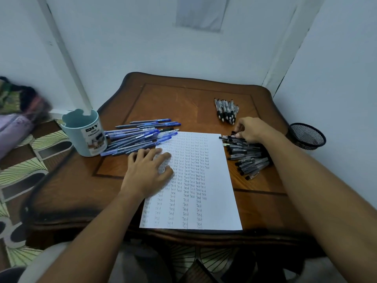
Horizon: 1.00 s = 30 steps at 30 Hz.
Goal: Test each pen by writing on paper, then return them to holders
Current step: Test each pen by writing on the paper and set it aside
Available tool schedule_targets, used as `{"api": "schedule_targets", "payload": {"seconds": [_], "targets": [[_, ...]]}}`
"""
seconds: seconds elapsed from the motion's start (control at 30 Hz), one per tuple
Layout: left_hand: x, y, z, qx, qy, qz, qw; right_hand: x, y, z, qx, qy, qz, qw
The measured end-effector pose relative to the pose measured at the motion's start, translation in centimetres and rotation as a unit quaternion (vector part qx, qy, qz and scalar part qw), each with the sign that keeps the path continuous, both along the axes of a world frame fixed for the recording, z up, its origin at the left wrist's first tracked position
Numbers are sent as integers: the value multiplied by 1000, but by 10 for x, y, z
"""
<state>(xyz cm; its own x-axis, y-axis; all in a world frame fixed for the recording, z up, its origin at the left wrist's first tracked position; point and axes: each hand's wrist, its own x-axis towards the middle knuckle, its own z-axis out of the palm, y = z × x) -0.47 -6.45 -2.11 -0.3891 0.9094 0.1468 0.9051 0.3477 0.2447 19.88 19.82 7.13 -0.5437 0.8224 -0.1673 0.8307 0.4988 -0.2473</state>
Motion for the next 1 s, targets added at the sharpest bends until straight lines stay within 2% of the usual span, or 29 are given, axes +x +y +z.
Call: {"api": "schedule_targets", "payload": {"seconds": [0.1,0.33,0.4,0.43,0.5,0.57,0.63,0.77,0.8,0.83,0.93,1.0], "targets": [[0,0,1,-2,0,0,1000,2,-3,0,30,7,17,999],[1,0,1,-2,0,1,1000,4,-20,-8,142,129,68,979],[2,0,1,-4,1,0,1000,4,-28,-8,125,180,56,974],[2,0,1,-5,1,-1,1000,4,-34,-8,87,240,39,966],[1,0,1,-1,-1,2,1000,0,-46,-9,-25,390,-27,920],[0,0,1,1,0,6,1000,-6,-56,-11,-124,502,-106,849],[1,0,1,-3,4,5,1000,-11,-65,-9,-197,553,-154,795],[2,0,2,-5,3,2,1000,-14,-79,-9,-317,619,-145,704],[2,0,2,-3,2,1,1000,-14,-81,-10,-324,624,-138,698],[2,1,3,-3,3,1,1000,-13,-83,-13,-313,617,-131,710],[2,1,3,-8,5,2,1000,-8,-90,-26,-248,559,-114,783],[1,1,2,-10,4,2,1000,-5,-97,-35,-249,538,-111,798]]}}
